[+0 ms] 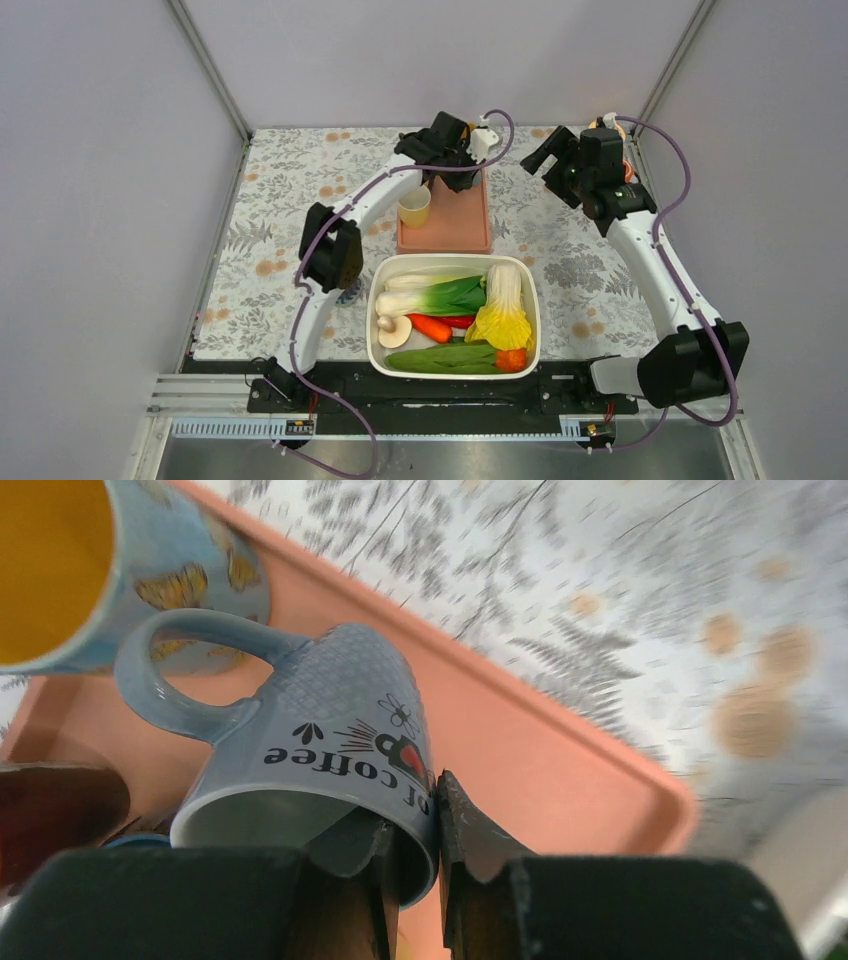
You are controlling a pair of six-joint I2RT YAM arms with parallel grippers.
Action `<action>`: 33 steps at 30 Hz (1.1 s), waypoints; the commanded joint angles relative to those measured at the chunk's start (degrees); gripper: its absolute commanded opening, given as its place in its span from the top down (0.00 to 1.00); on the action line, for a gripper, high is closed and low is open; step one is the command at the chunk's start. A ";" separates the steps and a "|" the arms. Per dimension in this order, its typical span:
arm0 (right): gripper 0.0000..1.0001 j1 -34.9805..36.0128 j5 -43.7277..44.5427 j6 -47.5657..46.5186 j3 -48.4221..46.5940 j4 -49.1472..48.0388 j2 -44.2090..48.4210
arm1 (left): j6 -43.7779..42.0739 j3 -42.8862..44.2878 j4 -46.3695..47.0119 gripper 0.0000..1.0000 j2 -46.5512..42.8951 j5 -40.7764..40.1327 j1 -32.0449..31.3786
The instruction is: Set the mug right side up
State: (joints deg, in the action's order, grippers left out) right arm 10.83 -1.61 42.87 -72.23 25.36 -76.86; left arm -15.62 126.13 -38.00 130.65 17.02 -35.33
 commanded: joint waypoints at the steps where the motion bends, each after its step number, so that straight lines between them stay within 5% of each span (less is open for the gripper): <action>1: 0.00 -0.13 7.42 -8.38 -3.31 5.35 3.81 | -8.31 5.22 -0.92 1.00 4.18 -9.88 0.54; 11: 0.00 -1.68 9.85 -12.28 -3.44 7.56 5.71 | -12.92 3.78 -3.20 1.00 7.96 -12.57 0.61; 15: 0.00 -3.00 9.16 -13.27 -4.07 7.58 5.33 | -12.66 3.96 -3.16 0.74 8.08 -12.63 0.60; 21: 0.01 -4.19 7.14 -14.63 -5.93 7.53 3.73 | -12.46 3.84 0.63 0.52 5.66 -15.51 0.61; 26: 0.01 -5.38 5.06 -15.07 -6.35 7.55 3.14 | -12.76 3.92 5.53 0.41 4.91 -16.75 0.95; 33: 0.01 -6.99 4.25 -15.87 -5.71 7.54 4.06 | -13.78 3.82 5.58 0.38 5.59 -13.82 1.06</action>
State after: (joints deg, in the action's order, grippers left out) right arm 4.80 3.53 28.49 -76.27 33.10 -73.45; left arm -28.58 127.81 -34.89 138.63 1.91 -34.54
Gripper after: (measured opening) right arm 0.993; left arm 0.608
